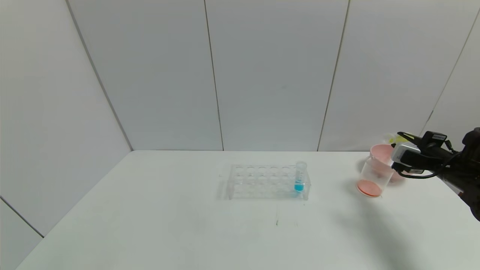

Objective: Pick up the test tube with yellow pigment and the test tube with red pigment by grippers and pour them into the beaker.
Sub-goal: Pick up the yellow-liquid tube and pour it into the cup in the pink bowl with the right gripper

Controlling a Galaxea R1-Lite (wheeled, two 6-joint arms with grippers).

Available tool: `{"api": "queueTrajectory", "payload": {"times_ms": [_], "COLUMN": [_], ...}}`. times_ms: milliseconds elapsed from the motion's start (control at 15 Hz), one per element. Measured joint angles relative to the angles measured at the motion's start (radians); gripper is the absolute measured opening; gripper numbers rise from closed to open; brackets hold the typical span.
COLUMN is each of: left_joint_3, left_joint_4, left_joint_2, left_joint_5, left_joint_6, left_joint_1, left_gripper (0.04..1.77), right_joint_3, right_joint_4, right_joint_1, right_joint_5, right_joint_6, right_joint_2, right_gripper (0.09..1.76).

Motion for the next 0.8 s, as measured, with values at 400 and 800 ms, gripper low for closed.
{"api": "queueTrajectory", "payload": {"times_ms": [400,800], "left_joint_3": [0.000,0.000], "left_joint_4": [0.000,0.000], "left_joint_2": [0.000,0.000], "left_joint_5": [0.000,0.000], "left_joint_6": [0.000,0.000], "left_joint_1": [0.000,0.000], "left_gripper": [1.76,1.76], "right_joint_3": [0.032,0.064], "right_joint_4": [-0.031,-0.053], "right_joint_1": [0.001,-0.019], "right_joint_5": [0.000,0.009], "right_joint_6": [-0.043,-0.097], "right_joint_2": [0.000,-0.002], "right_gripper": [0.50,0.50]}}
